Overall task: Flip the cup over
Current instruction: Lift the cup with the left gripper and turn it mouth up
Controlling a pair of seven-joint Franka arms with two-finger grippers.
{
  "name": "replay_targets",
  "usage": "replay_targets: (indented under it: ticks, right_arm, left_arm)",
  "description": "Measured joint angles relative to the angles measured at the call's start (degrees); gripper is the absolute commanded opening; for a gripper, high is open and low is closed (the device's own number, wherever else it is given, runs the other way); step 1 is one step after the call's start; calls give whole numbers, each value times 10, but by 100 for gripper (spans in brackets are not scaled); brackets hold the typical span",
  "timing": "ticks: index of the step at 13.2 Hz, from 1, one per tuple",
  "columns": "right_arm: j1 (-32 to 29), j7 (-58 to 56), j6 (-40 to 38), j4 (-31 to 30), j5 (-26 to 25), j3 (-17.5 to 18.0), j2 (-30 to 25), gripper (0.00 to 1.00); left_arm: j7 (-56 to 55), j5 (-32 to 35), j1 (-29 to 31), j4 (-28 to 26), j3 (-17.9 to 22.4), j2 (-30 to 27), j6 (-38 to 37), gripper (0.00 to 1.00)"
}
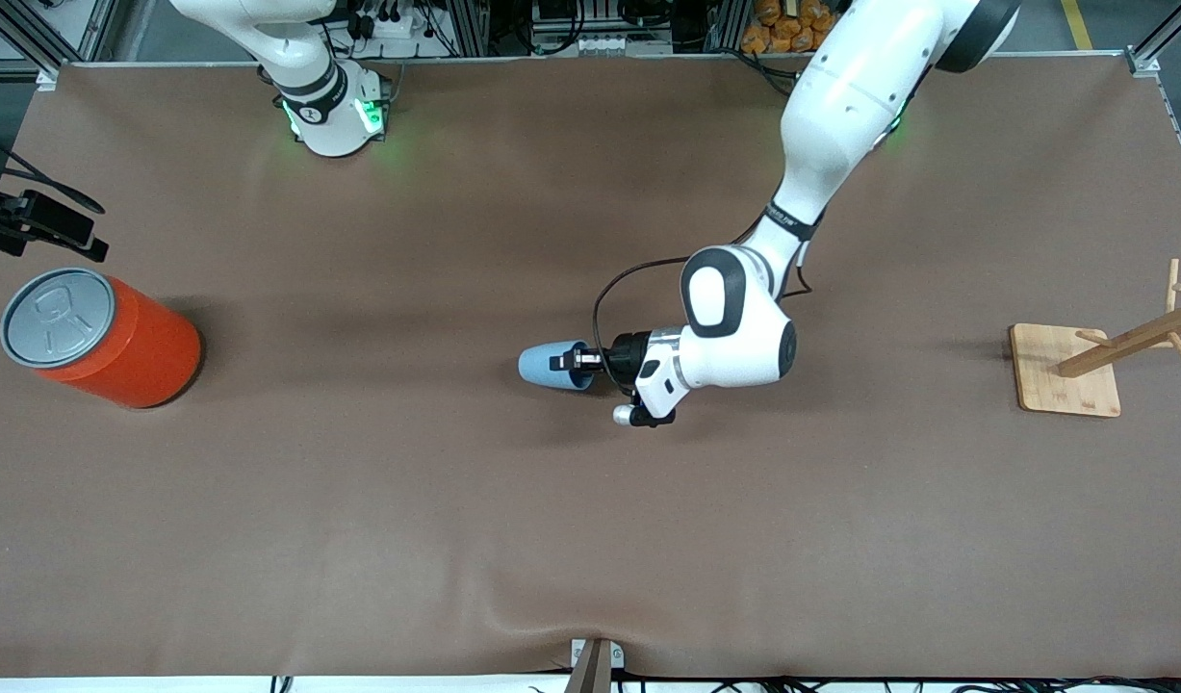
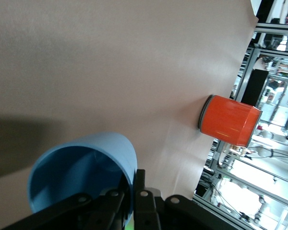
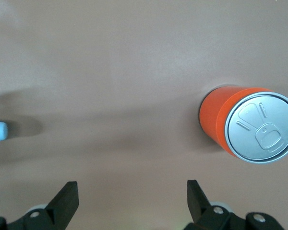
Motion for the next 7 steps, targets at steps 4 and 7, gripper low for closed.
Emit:
replay_targets:
  ticks: [4, 7]
  right_arm:
    - [0, 0, 0, 0, 0, 1, 0, 100]
    - [0, 0, 0, 0, 0, 1, 0, 100]
  left_arm:
    - [-62, 198, 52, -74, 4, -92, -26, 0]
    - [-69, 364, 95, -175, 10, -182, -31, 0]
